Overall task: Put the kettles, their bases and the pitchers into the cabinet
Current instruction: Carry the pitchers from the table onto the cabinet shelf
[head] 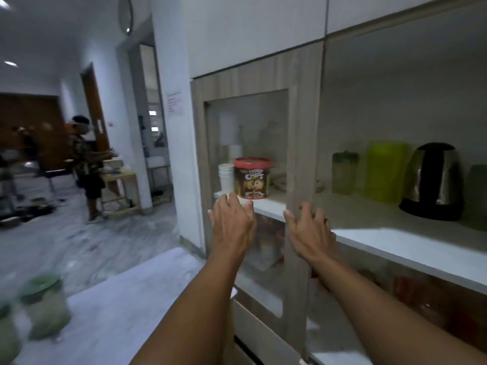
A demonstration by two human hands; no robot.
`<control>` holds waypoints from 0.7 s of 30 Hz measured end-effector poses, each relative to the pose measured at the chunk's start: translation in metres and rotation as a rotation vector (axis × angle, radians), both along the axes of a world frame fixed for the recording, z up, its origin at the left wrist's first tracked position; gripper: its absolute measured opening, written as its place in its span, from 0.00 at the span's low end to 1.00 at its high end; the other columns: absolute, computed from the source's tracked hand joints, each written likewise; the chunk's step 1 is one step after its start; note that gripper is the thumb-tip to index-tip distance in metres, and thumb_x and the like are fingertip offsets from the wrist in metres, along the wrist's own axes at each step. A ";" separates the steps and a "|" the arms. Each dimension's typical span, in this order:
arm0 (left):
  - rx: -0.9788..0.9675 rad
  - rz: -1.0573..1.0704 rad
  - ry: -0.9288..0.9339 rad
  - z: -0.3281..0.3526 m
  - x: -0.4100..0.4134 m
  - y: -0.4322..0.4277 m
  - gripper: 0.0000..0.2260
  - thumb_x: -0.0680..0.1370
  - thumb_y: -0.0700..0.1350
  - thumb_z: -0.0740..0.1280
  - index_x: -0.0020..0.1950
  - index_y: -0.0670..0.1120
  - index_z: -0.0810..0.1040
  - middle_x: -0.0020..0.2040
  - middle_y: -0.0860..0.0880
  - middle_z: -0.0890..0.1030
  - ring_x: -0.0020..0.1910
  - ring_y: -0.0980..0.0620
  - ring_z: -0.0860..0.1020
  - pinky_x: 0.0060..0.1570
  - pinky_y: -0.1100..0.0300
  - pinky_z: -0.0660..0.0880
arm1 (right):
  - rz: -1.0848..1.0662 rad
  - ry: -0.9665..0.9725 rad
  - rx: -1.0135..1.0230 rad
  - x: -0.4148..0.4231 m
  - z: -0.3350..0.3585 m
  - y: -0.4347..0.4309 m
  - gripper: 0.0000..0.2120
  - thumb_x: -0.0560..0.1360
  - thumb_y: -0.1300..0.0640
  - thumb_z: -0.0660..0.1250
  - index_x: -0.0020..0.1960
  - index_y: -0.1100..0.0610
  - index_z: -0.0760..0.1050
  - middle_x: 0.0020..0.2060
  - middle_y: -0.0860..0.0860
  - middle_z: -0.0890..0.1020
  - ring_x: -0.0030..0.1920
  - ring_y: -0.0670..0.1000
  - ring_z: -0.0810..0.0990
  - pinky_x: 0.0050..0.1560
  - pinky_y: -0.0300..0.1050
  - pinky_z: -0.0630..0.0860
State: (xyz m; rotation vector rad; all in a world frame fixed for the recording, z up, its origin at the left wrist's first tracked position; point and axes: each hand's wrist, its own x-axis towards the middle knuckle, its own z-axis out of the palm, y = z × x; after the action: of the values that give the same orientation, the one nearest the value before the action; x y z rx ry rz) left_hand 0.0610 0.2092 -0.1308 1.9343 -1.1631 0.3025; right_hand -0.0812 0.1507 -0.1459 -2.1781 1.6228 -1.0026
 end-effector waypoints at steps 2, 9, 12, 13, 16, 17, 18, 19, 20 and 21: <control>0.024 0.062 -0.005 -0.001 0.041 0.036 0.20 0.82 0.53 0.54 0.68 0.42 0.70 0.66 0.41 0.73 0.67 0.41 0.70 0.67 0.44 0.63 | 0.089 0.008 -0.008 0.048 0.000 0.023 0.23 0.81 0.38 0.52 0.65 0.53 0.66 0.65 0.61 0.70 0.65 0.64 0.71 0.62 0.60 0.69; 0.106 0.292 0.011 -0.019 0.191 0.174 0.20 0.83 0.54 0.53 0.67 0.42 0.71 0.66 0.42 0.73 0.66 0.41 0.70 0.67 0.45 0.63 | 0.324 0.055 0.053 0.213 -0.022 0.134 0.23 0.81 0.37 0.50 0.65 0.53 0.66 0.65 0.59 0.69 0.64 0.63 0.72 0.63 0.62 0.70; 0.140 0.362 0.057 -0.034 0.252 0.227 0.21 0.83 0.55 0.53 0.67 0.42 0.70 0.66 0.41 0.73 0.66 0.40 0.70 0.67 0.44 0.64 | 0.420 0.105 0.086 0.273 -0.037 0.181 0.25 0.81 0.38 0.50 0.68 0.53 0.65 0.65 0.59 0.69 0.64 0.63 0.71 0.62 0.60 0.69; 0.159 0.383 0.060 -0.040 0.269 0.243 0.21 0.83 0.54 0.53 0.67 0.42 0.70 0.66 0.40 0.73 0.66 0.40 0.70 0.67 0.45 0.64 | 0.442 0.112 0.100 0.292 -0.041 0.195 0.25 0.81 0.38 0.50 0.68 0.54 0.65 0.66 0.59 0.68 0.64 0.63 0.71 0.62 0.60 0.69; 0.196 0.449 0.102 -0.062 0.313 0.287 0.21 0.83 0.54 0.54 0.69 0.42 0.69 0.68 0.40 0.72 0.66 0.40 0.70 0.67 0.46 0.64 | 0.513 0.155 0.149 0.342 -0.056 0.231 0.24 0.81 0.38 0.51 0.68 0.54 0.64 0.66 0.58 0.68 0.65 0.63 0.71 0.63 0.60 0.68; 0.200 0.469 0.134 -0.070 0.324 0.299 0.22 0.83 0.54 0.54 0.70 0.42 0.69 0.69 0.40 0.71 0.67 0.39 0.70 0.67 0.46 0.64 | 0.541 0.176 0.165 0.356 -0.062 0.241 0.24 0.81 0.38 0.51 0.69 0.53 0.64 0.67 0.58 0.68 0.65 0.62 0.71 0.63 0.60 0.68; 0.196 0.488 0.176 -0.077 0.336 0.310 0.21 0.83 0.54 0.54 0.70 0.42 0.69 0.69 0.40 0.71 0.66 0.39 0.70 0.67 0.47 0.64 | 0.566 0.199 0.178 0.370 -0.068 0.251 0.24 0.81 0.39 0.51 0.69 0.53 0.64 0.67 0.58 0.68 0.66 0.62 0.71 0.63 0.60 0.68; 0.183 0.504 0.223 -0.084 0.348 0.320 0.21 0.83 0.53 0.55 0.69 0.42 0.69 0.68 0.40 0.71 0.66 0.39 0.70 0.67 0.48 0.64 | 0.592 0.225 0.188 0.386 -0.075 0.260 0.24 0.81 0.39 0.51 0.69 0.53 0.64 0.67 0.58 0.68 0.66 0.62 0.71 0.63 0.60 0.68; 0.170 0.519 0.263 -0.092 0.359 0.330 0.20 0.82 0.52 0.55 0.69 0.41 0.70 0.68 0.40 0.72 0.66 0.40 0.70 0.67 0.48 0.64 | 0.615 0.248 0.193 0.400 -0.081 0.266 0.24 0.81 0.39 0.51 0.69 0.54 0.63 0.67 0.58 0.68 0.65 0.62 0.71 0.63 0.60 0.69; 0.165 0.534 0.292 -0.099 0.368 0.336 0.19 0.82 0.52 0.56 0.68 0.41 0.70 0.67 0.40 0.72 0.66 0.40 0.71 0.67 0.49 0.64 | 0.634 0.265 0.196 0.412 -0.085 0.271 0.24 0.81 0.39 0.52 0.69 0.54 0.63 0.67 0.57 0.69 0.65 0.62 0.71 0.62 0.60 0.69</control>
State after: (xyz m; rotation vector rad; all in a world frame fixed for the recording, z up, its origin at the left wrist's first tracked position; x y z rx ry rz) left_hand 0.4285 0.5451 -0.2295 2.3250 -0.4816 0.1954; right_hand 0.3305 0.4212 -0.2311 -2.5013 0.9346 -0.3693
